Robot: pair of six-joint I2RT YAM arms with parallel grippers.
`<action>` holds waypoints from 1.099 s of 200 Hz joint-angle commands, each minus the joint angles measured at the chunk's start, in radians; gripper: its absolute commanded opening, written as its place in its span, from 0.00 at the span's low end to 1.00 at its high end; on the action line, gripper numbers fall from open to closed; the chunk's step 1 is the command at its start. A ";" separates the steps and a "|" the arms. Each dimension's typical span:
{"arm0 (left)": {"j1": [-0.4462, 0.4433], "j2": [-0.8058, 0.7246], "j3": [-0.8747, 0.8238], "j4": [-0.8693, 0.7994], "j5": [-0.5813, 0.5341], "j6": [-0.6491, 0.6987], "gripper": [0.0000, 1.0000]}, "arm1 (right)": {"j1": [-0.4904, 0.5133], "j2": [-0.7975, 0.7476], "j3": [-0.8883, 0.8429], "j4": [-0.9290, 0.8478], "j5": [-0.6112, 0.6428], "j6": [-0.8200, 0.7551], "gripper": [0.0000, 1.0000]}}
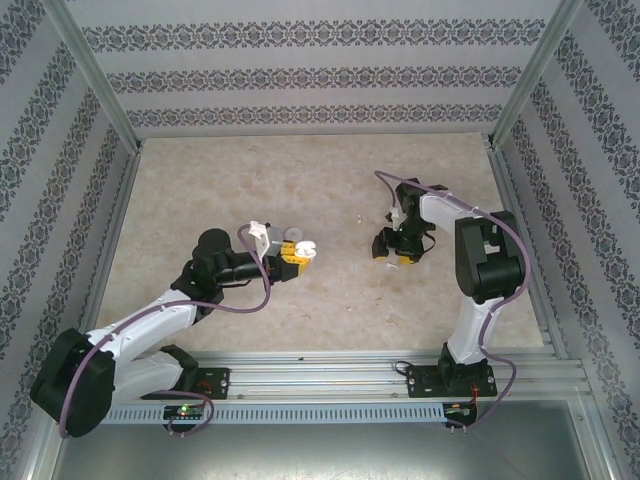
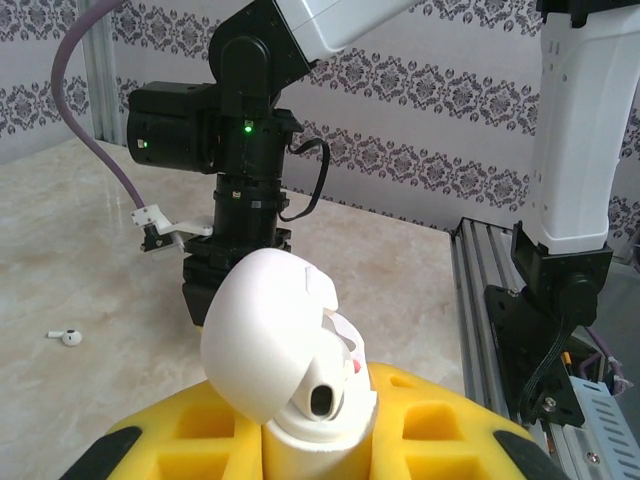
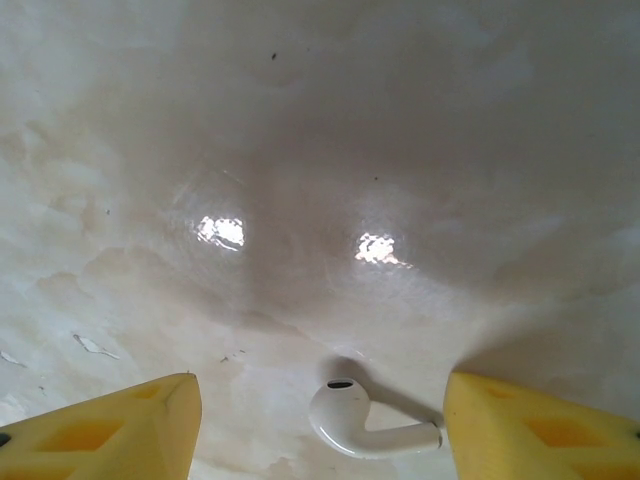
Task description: Insert wireless bluetooth earbuds into charging case
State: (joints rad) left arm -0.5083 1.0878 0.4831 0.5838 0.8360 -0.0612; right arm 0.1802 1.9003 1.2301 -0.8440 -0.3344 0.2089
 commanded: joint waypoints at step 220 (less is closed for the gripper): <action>0.013 -0.140 -0.006 -0.060 -0.007 0.007 0.00 | 0.134 -0.292 -0.287 0.218 0.097 0.498 0.46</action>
State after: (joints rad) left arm -0.5083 0.9573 0.4664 0.5426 0.8104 -0.0673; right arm 0.3038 1.6447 0.9829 -0.7120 -0.3279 0.6060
